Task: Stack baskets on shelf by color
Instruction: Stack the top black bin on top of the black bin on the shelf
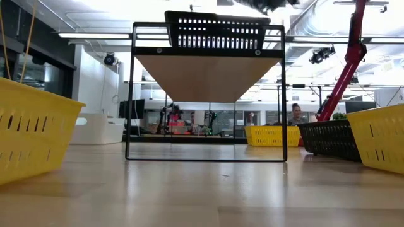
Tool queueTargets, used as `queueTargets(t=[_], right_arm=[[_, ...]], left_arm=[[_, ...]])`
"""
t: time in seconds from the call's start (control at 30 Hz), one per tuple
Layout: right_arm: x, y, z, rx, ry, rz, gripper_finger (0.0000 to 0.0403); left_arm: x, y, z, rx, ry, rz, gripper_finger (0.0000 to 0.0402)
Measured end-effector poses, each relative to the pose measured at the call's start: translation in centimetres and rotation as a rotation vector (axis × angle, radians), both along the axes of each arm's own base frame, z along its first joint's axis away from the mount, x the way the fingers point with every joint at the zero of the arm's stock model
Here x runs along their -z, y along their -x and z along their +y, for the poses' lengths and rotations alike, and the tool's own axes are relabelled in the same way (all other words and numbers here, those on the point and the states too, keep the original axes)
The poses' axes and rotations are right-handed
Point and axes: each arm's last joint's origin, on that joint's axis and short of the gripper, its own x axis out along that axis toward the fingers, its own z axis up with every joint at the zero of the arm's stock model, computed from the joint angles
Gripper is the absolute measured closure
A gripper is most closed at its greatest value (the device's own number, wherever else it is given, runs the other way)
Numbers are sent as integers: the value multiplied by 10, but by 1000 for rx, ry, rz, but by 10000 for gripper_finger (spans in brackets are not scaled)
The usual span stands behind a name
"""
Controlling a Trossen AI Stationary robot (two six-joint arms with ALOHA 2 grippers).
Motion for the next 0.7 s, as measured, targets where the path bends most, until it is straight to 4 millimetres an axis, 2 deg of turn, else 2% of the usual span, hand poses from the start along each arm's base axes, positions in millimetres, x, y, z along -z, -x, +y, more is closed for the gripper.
queueTargets(t=[0.13, 0.27, 0.5, 0.7], right_arm=[[-13, -40, 13, -319, 122, 129, 402], [-10, -77, 21, -477, 190, 238, 402], [9, -125, 25, -596, 206, 376, 402], [27, -144, 25, -660, 161, 421, 403]], left_arm=[[0, 0, -1, 21, -14, 1, 401], [0, 0, -1, 21, -11, 0, 401], [0, 0, -1, 24, -5, -3, 401], [0, 0, -1, 26, 2, -5, 401]])
